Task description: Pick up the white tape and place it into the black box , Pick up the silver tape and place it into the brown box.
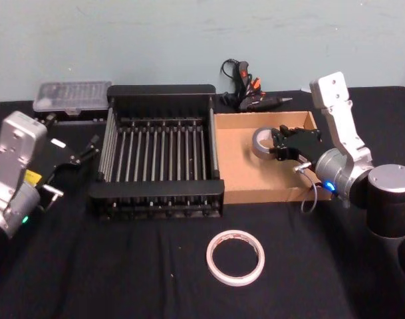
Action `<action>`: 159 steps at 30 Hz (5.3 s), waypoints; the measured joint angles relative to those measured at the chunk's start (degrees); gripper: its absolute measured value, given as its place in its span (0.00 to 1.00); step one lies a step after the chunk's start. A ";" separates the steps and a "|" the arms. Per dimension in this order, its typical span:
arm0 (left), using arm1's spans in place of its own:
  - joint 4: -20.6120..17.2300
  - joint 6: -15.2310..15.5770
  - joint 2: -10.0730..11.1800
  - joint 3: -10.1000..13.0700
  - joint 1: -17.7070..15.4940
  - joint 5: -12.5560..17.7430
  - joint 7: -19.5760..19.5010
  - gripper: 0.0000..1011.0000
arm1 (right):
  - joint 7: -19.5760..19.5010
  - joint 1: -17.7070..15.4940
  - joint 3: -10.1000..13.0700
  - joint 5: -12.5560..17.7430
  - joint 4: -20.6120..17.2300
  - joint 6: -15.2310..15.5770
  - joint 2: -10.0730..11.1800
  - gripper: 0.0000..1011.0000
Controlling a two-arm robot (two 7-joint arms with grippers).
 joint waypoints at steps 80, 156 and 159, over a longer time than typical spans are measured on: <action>0.00 0.00 0.00 0.01 0.00 0.00 0.00 0.99 | 9.31 -19.17 3.72 6.55 -22.96 -2.96 11.52 0.99; 0.00 0.00 0.00 0.00 -0.01 0.00 0.00 0.99 | 10.04 -21.03 -6.14 1.27 -21.04 0.09 12.51 0.99; 0.00 0.00 0.00 0.00 0.00 0.00 0.00 0.99 | 10.03 -21.03 -6.20 1.07 -21.04 0.05 12.42 0.99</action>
